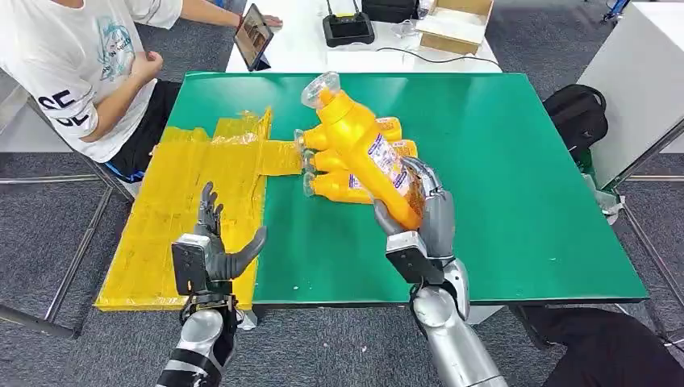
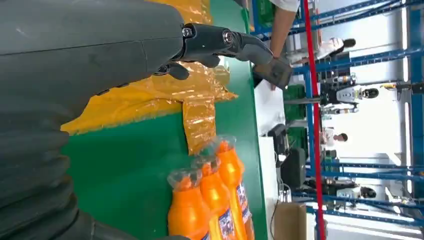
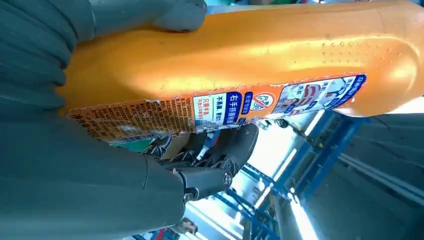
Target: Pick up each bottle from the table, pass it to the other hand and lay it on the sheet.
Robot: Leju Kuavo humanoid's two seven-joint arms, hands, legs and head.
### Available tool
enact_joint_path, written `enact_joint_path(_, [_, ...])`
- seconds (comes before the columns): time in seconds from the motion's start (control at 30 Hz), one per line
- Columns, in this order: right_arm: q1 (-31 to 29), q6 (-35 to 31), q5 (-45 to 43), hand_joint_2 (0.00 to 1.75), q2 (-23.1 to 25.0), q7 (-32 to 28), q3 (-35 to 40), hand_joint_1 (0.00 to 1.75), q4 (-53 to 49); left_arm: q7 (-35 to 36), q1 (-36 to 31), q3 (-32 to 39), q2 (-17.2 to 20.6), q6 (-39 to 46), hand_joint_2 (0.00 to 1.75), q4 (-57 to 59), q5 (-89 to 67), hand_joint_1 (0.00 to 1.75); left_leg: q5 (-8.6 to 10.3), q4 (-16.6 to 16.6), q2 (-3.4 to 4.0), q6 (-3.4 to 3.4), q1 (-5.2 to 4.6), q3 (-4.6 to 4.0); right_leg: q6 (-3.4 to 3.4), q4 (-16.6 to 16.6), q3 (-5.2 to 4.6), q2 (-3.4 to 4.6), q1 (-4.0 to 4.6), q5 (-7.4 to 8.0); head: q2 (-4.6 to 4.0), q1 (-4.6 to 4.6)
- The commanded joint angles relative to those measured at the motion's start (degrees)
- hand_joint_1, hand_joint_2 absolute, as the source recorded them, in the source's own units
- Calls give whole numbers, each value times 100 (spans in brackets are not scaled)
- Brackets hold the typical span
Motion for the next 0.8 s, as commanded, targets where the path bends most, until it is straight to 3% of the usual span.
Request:
enact_joint_path(0.03, [92, -816, -247, 175, 300, -569, -500, 175, -507, 38, -246, -35, -23, -60, 175, 349, 321, 0, -1, -1, -4, 4, -2, 5, -10, 1, 6, -9, 0, -5, 0, 0])
enact_joint_path(0.1, [105, -887, -231, 175, 202, -588, -420, 175, -458, 527, -224, -88, 26, -1319, 175, 277, 1372, 0, -3, -2, -2, 5, 0, 7, -10, -2, 9, -7, 2, -5, 0, 0])
enact_joint_path(0.37, [62, -366, -134, 175, 139, -1118, 33, 175, 656, 945, -344, -726, 314, -2963, 175, 39, 2394, 0, -6, -8, 8, 6, 3, 26, -17, -10, 29, 2, 7, -3, 0, 2])
enact_joint_path(0.5, [39, -310, 75, 175, 183, -1262, 277, 175, 1052, 1065, -372, -861, 333, -3344, 175, 60, 2690, 0, -6, -10, 11, 5, 4, 28, -19, -10, 30, 4, 8, -3, 0, -2])
enact_joint_path(0.8, [-32, -214, 231, 175, 268, -1182, 490, 175, 1455, 968, -440, -869, 332, -3282, 175, 125, 2578, 0, -6, -5, 11, 5, 3, 18, -12, -6, 20, 7, 6, -2, 0, 0])
